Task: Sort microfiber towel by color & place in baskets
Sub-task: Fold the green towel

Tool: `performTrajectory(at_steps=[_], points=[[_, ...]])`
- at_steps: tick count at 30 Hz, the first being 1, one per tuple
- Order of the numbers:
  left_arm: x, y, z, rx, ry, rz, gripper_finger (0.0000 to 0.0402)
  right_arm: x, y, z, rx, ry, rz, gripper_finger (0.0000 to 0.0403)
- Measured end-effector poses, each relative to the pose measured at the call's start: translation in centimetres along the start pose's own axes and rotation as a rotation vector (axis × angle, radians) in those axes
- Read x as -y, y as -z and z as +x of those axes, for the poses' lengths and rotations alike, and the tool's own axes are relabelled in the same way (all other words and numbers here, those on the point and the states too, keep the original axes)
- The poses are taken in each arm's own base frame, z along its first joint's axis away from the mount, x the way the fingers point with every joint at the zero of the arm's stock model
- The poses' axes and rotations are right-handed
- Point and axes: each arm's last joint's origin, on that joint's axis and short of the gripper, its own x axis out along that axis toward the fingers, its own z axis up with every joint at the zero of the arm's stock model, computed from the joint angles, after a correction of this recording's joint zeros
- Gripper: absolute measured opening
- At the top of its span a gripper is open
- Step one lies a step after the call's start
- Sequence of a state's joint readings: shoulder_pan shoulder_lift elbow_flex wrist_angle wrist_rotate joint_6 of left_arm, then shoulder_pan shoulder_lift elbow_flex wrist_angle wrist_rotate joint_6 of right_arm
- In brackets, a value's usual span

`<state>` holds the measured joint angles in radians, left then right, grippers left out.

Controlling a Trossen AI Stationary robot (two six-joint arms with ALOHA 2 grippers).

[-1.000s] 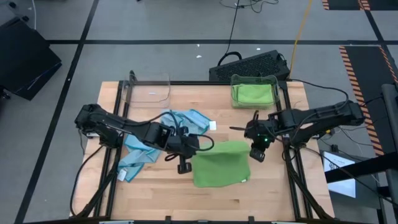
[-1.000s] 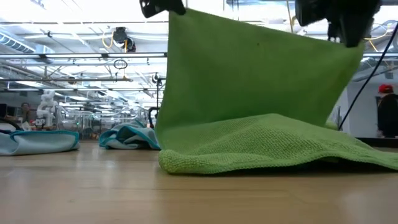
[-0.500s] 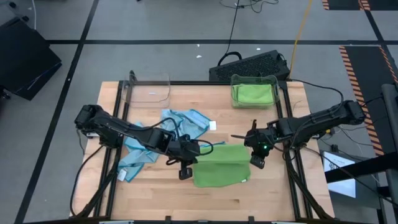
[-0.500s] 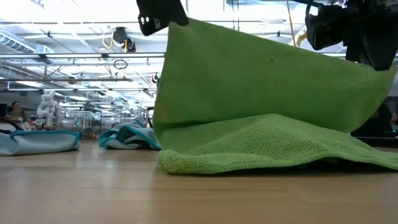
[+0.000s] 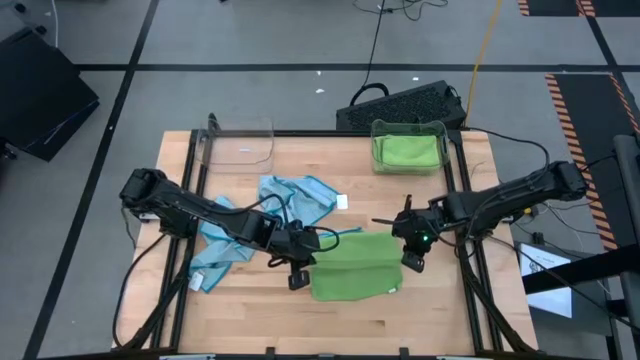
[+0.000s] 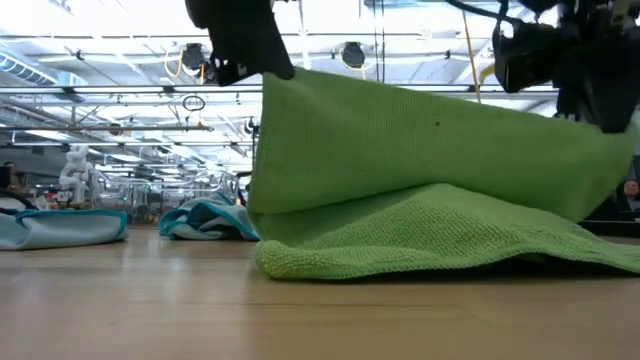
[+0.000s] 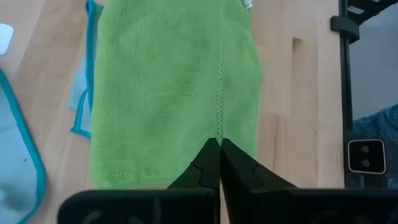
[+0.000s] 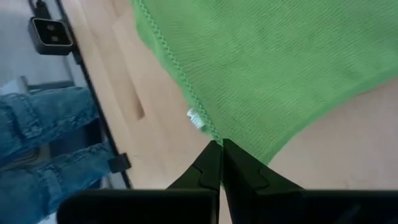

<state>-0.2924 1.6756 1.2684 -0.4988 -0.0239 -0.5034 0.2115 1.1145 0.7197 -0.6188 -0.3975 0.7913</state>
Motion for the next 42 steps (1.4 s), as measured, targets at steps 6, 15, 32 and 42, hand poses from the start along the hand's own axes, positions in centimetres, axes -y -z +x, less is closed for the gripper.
performTrajectory(at_steps=[6,15,32,42], points=[[-0.4,0.7,0.8,0.012,0.008,-0.03,0.0004,1.1,0.5,1.5,0.002,-0.041,0.005,0.0006],[-0.7,1.4,1.6,0.027,0.017,-0.03,0.0005,2.2,0.8,2.8,0.037,-0.082,-0.007,0.0006],[-0.9,2.6,4.0,-0.012,0.032,-0.021,0.0005,2.1,0.7,2.9,0.058,-0.097,-0.065,0.0006],[-0.7,2.7,4.5,-0.004,0.026,-0.044,0.0005,1.9,1.0,3.4,0.033,-0.094,-0.077,0.0006]])
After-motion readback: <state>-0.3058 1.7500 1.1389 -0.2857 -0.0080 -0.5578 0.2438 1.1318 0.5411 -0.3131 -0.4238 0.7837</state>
